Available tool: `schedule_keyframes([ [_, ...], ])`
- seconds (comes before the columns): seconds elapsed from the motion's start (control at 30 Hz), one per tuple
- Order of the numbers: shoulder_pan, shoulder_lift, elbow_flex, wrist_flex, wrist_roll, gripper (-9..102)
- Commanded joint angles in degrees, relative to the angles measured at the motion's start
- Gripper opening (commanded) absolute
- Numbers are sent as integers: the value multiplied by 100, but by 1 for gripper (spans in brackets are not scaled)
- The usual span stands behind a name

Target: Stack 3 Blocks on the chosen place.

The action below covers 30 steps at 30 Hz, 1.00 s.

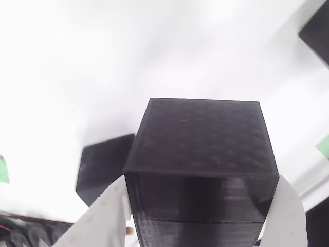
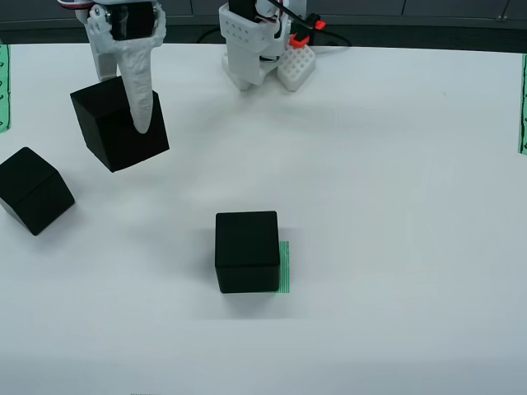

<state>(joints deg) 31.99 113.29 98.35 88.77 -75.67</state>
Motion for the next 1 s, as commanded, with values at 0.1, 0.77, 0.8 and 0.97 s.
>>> schedule_keyframes([
  [0.1, -1143, -62, -976, 132, -44, 21],
  [0.77, -2602, -1767, -2057, 79, -1978, 21],
  [0.8, -2602, -1846, -2127, 70, -2039, 21],
  [0.97, -2646, -2364, -2452, -9, -2224, 21],
])
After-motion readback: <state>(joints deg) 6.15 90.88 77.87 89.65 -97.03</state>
